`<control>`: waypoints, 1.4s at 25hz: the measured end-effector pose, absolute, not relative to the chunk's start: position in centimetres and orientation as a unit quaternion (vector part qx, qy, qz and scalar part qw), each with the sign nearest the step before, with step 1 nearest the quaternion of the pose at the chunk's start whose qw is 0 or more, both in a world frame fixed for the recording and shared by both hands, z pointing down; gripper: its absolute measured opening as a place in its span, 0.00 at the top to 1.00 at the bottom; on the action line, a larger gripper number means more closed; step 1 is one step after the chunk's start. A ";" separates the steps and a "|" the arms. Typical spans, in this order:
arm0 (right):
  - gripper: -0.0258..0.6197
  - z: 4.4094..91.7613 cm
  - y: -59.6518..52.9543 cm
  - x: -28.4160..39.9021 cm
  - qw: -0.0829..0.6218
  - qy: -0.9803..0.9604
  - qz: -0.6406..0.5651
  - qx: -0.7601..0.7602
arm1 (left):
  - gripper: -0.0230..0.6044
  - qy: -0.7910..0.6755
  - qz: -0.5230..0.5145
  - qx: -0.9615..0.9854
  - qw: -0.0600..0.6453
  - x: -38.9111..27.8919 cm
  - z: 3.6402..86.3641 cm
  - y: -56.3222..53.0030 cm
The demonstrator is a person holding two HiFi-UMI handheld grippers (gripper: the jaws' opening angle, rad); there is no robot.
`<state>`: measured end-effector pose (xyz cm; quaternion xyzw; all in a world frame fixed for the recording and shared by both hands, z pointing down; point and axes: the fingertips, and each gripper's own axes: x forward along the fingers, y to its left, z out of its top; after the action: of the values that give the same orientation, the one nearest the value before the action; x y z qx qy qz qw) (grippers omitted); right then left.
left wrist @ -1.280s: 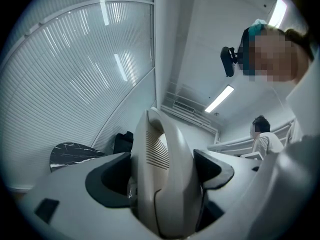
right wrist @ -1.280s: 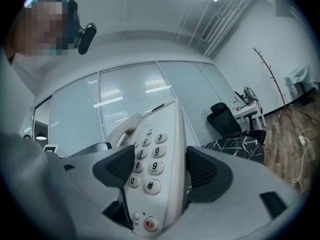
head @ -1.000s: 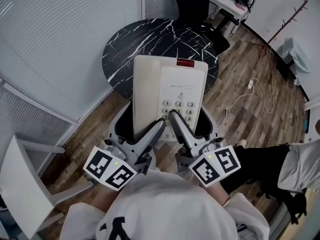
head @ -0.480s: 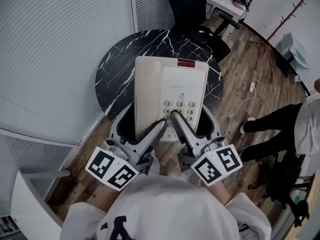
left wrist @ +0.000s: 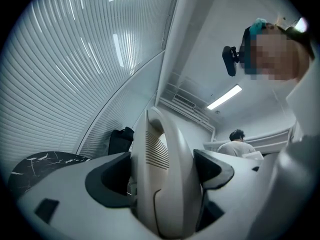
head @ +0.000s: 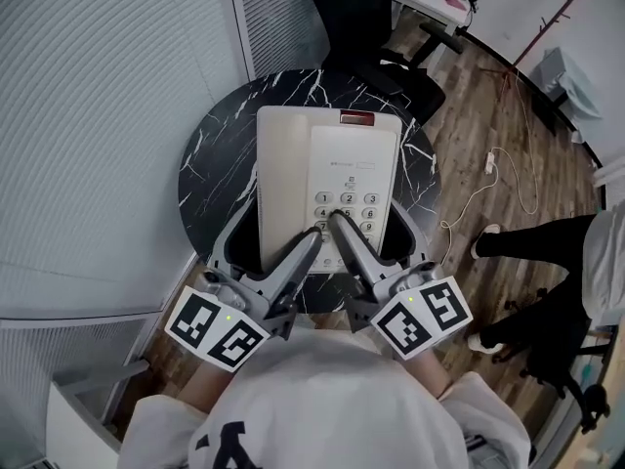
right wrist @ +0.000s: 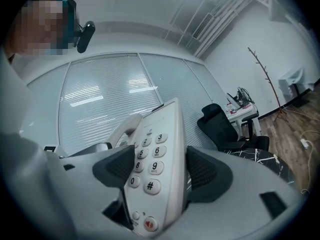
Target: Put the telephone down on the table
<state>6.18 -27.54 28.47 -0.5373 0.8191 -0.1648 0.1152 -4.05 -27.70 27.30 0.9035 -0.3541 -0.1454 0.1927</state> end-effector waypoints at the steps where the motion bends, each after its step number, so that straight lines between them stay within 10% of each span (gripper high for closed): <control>1: 0.44 28.6 -28.0 6.1 0.115 0.818 -0.167 -0.539 | 0.33 -0.353 -0.144 0.904 0.194 -4.1 27.4 -28.2; 35: 0.44 33.5 -33.7 8.1 0.059 0.825 -0.237 -0.509 | 0.33 -0.415 -0.118 0.865 0.254 -2.0 32.4 -33.2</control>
<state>8.06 -33.69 33.50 -0.5090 0.8255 -0.2367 0.0591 -2.01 -33.16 32.37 0.8655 -0.4153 -0.1181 0.2541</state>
